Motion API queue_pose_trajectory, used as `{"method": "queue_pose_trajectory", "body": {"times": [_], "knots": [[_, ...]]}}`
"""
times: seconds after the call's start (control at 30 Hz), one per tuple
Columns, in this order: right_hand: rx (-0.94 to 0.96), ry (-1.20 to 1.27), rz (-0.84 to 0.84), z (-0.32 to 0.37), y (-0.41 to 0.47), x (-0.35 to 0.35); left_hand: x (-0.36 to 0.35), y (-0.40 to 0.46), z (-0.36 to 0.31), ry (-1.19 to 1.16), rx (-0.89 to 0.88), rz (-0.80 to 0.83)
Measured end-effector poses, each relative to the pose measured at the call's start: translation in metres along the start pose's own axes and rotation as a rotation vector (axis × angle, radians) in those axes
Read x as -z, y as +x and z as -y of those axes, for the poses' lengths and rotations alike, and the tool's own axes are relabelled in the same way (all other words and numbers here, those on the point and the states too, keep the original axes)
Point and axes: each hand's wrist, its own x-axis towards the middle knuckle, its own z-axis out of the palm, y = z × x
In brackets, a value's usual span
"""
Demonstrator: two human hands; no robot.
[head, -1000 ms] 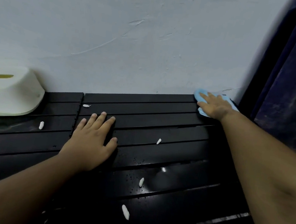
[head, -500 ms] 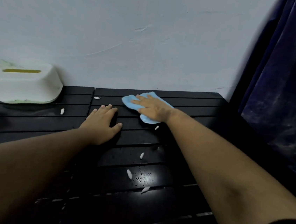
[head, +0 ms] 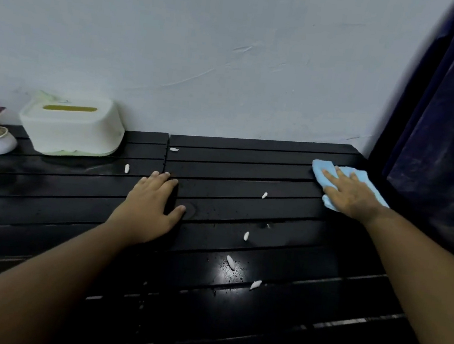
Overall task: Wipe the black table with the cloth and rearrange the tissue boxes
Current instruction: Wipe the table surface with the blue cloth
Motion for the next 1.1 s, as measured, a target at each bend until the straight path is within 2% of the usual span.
{"method": "queue_pose_trajectory", "body": {"times": [0.03,0.1,0.23,0.3,0.37,0.5,0.57,0.63,0.67,0.77,0.83,0.9,0.97,1.1], "knots": [[0.106,-0.087,-0.053,0.007,-0.004,-0.007,0.001,0.000,0.000,-0.005,-0.001,-0.002],[0.160,-0.171,0.067,0.042,-0.014,-0.003,0.003,-0.002,0.000,-0.016,0.009,0.009],[0.261,0.002,-0.002,0.168,-0.041,0.024,0.011,-0.006,-0.005,-0.100,0.040,0.032],[0.324,0.229,-0.013,0.218,-0.057,0.035,0.019,-0.012,-0.006,-0.202,0.067,0.008],[0.380,0.325,0.012,0.230,-0.066,0.041,0.027,-0.018,-0.002,-0.185,0.067,-0.013],[0.452,0.172,-0.027,0.174,-0.035,0.022,0.030,-0.030,0.015,-0.057,0.067,0.035],[0.428,0.019,-0.024,0.133,-0.024,0.015,0.024,-0.034,0.019,-0.022,0.060,0.063],[0.286,-0.081,0.011,0.094,-0.019,0.004,0.017,-0.036,0.021,0.016,0.046,0.051],[0.153,-0.037,0.049,0.079,-0.021,0.003,0.014,-0.034,0.022,0.023,0.042,0.040],[-0.346,0.117,0.011,0.052,-0.008,-0.007,0.010,-0.031,0.025,0.016,0.030,0.004],[-0.456,0.207,0.045,0.062,0.012,-0.012,0.009,-0.031,0.027,0.008,0.023,-0.004],[-0.472,0.272,0.092,0.097,0.026,0.002,0.007,-0.032,0.027,0.004,0.020,-0.009],[-0.399,0.301,0.085,0.139,0.040,0.018,0.007,-0.032,0.027,0.002,0.018,-0.007],[-0.044,0.226,0.027,0.229,0.058,0.048,0.009,-0.032,0.027,-0.002,0.022,0.006]]}}
